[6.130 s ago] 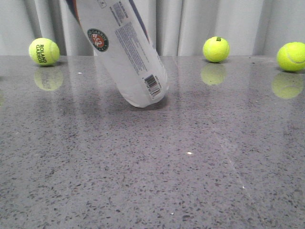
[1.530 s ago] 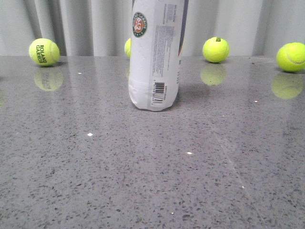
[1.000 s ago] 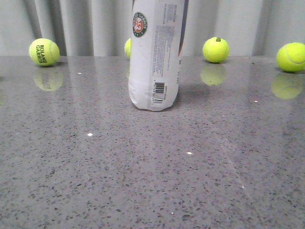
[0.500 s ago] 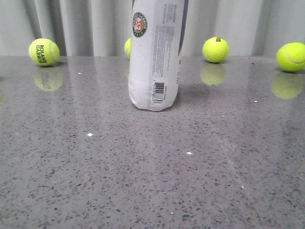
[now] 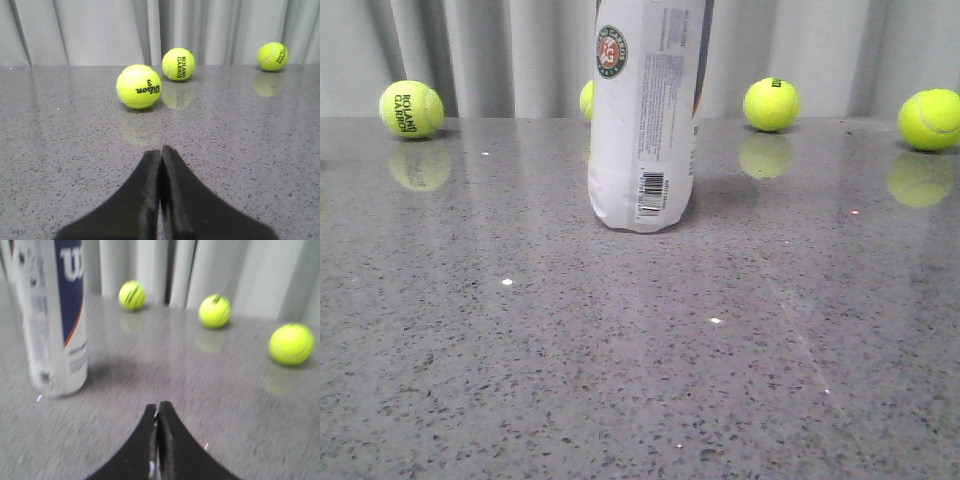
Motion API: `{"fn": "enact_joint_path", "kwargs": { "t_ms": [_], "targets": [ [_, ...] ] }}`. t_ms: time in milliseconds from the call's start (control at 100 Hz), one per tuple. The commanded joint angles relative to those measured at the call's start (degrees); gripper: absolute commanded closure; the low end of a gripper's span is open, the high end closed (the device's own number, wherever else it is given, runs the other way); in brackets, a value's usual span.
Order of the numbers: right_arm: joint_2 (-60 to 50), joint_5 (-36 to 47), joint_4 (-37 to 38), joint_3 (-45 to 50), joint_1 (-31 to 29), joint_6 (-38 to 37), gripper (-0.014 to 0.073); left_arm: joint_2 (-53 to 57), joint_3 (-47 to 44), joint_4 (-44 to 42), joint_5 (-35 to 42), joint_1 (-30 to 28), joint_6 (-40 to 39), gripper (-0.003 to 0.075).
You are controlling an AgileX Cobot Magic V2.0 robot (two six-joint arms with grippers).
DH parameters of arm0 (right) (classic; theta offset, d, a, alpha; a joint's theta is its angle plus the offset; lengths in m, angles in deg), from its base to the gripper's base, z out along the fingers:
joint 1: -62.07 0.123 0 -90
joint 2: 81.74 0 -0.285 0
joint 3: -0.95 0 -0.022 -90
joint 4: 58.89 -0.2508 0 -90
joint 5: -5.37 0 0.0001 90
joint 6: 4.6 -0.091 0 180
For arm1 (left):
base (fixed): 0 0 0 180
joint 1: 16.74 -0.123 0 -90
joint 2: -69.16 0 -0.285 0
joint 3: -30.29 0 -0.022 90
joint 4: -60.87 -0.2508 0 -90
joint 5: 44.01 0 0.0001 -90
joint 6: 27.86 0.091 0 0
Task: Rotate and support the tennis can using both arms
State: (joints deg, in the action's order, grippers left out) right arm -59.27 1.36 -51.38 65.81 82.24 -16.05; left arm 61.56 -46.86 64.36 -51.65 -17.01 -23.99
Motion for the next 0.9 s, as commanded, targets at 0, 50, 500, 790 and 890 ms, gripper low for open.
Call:
{"fn": "enact_joint_path", "kwargs": {
  "t_ms": [0, 50, 500, 790, 890],
  "targets": [
    [-0.7, 12.6, 0.9, 1.0, -3.4, 0.2, 0.0661, 2.0, -2.6, 0.2, 4.3, 0.1, -0.6, 0.0740],
    [-1.6, 15.1, 0.9, 2.5, -5.6, 0.2, 0.0661, 2.0, -2.6, 0.2, 4.3, 0.1, -0.6, 0.0740],
    [-9.1, 13.5, 0.7, 12.8, -18.1, 0.2, 0.0661, 2.0, -2.6, 0.2, 4.3, 0.1, -0.6, 0.0740],
    [-16.4, 4.0, 0.3, 12.9, -18.7, 0.2, 0.0661, 2.0, -2.6, 0.2, 4.3, 0.1, -0.6, 0.0740],
    [-16.9, 2.1, 0.3, 12.9, -18.8, 0.2, 0.0661, 2.0, -2.6, 0.2, 4.3, 0.1, -0.6, 0.0740]
  ]
}}
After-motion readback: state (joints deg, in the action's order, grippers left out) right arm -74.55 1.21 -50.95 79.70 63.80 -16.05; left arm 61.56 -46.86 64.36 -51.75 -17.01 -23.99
